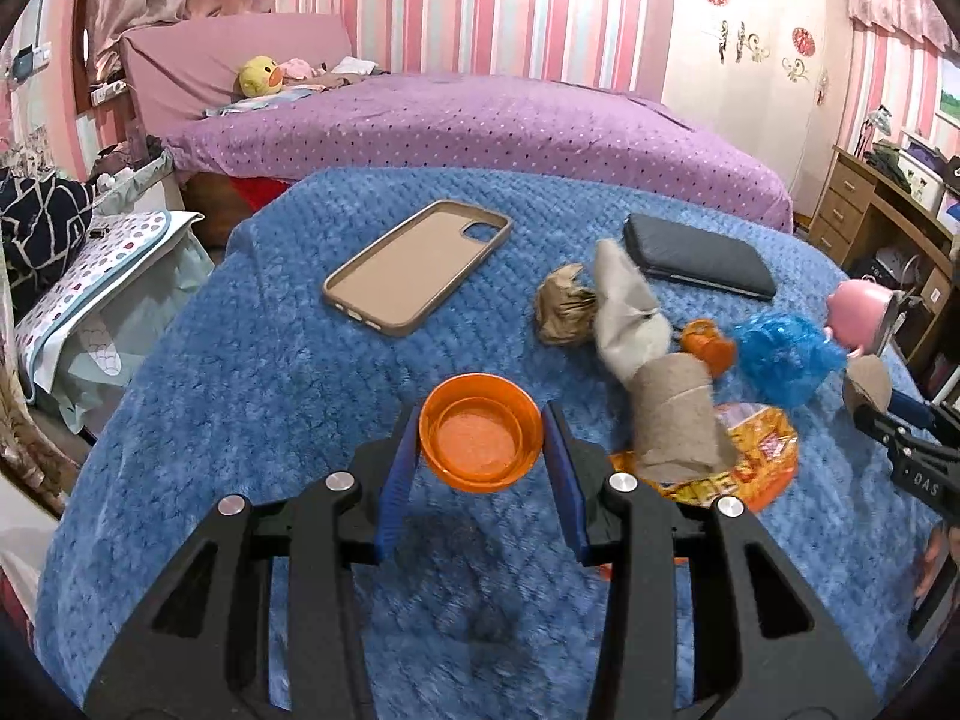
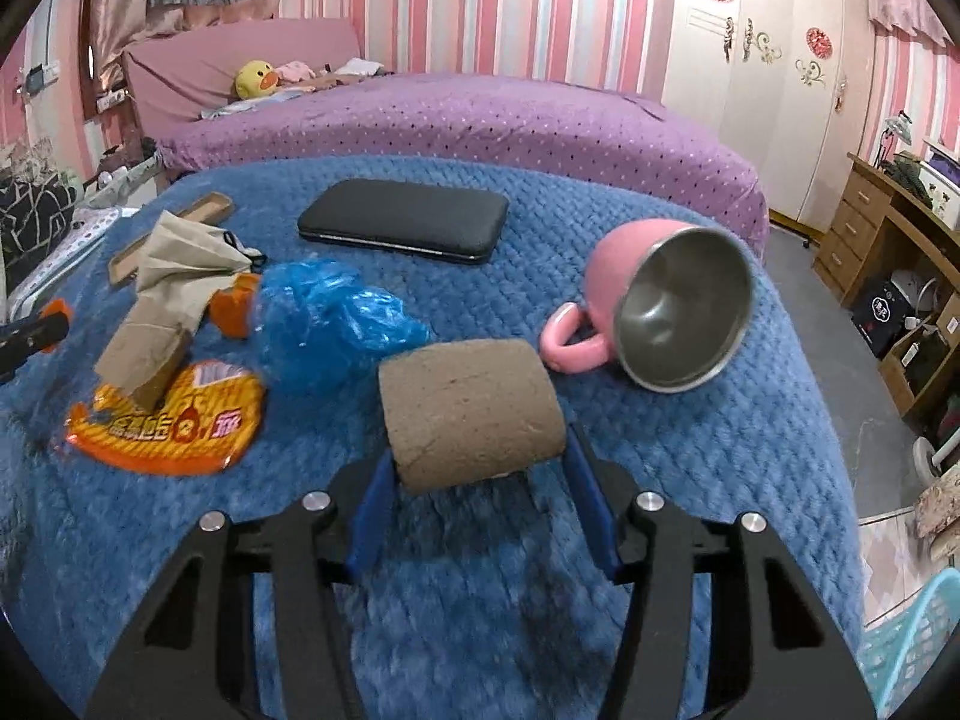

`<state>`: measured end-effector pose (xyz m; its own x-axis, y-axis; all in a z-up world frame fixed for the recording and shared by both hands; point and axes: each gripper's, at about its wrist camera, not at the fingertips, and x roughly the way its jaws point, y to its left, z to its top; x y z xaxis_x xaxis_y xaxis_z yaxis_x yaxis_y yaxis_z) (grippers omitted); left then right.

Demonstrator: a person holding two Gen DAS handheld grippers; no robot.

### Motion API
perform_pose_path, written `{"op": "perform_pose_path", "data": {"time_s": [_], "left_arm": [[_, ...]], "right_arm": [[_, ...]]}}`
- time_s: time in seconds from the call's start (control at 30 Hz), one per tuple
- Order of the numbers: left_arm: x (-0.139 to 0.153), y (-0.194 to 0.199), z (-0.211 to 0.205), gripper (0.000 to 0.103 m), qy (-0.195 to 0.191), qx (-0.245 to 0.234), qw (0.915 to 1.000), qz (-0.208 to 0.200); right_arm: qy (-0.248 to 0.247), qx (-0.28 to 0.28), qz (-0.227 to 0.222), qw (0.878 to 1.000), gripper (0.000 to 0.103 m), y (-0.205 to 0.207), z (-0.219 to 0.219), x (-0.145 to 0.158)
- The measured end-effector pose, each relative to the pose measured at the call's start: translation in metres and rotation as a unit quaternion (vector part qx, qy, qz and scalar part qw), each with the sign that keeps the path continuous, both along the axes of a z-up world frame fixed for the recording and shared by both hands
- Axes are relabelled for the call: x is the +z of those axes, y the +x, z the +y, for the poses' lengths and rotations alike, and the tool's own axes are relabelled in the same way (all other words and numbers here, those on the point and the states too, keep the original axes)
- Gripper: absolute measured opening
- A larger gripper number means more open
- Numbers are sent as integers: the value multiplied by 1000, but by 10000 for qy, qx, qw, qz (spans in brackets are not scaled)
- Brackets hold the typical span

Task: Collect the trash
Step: 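Grasp the orange lid with the left tool while the right tool grasps the cardboard tube, then carry both items to the wastebasket and open the left tool to drop the lid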

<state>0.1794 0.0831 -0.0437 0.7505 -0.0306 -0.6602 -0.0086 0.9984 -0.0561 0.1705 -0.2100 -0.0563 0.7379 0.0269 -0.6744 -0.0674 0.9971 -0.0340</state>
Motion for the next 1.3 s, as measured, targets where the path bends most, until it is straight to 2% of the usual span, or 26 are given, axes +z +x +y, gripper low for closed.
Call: {"op": "perform_pose_path", "data": {"time_s": [0.37,0.6,0.87,1.1,1.3], "left_arm": [[28,-44,-48,40,-169,-150,9997,-125],[33,-78,-87,40,-29,-275,9994,-222],[32,-98,-140,40,61,-713,9971,-252],[40,-108,-190,40,-32,-1049,9938,-361],[34,-112,-251,40,-55,-1475,9884,-350]], "right_arm": [[125,-146,-243,9995,54,-65,-35,30],[190,-349,-258,9989,54,-105,-65,28],[201,-636,-323,9972,54,-136,-102,30],[22,-1104,-397,9931,54,-163,-160,41],[-56,-1772,-430,9832,54,-198,-233,45]]}}
